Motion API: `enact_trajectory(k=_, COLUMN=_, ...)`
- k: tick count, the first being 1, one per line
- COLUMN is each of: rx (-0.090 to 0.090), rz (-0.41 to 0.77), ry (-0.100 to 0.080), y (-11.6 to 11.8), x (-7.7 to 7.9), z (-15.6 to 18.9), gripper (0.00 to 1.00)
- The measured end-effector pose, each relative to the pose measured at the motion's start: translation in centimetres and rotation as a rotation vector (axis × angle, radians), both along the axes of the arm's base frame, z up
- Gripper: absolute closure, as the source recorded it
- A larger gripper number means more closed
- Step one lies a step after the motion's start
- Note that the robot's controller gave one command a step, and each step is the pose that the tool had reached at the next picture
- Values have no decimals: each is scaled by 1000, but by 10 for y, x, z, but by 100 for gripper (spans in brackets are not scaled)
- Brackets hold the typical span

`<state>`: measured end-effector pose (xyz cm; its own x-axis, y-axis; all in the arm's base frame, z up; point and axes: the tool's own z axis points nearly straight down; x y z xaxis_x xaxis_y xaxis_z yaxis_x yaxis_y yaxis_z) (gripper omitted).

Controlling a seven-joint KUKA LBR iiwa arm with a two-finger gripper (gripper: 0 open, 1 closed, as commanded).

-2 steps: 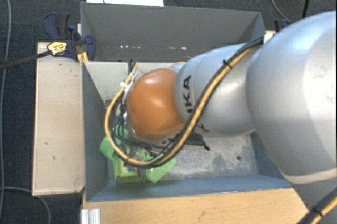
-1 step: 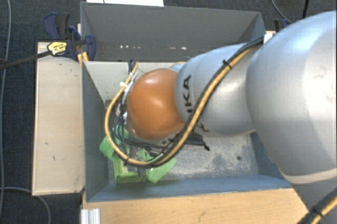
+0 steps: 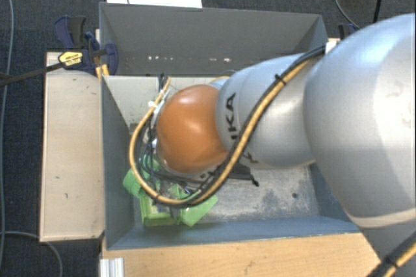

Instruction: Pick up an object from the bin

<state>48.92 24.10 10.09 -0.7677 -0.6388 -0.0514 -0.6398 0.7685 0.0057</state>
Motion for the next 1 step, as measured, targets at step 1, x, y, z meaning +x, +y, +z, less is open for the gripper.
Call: enact_trajectory(k=1, rx=0, rz=-1, ry=0, y=0, x=0, z=0, gripper=100)
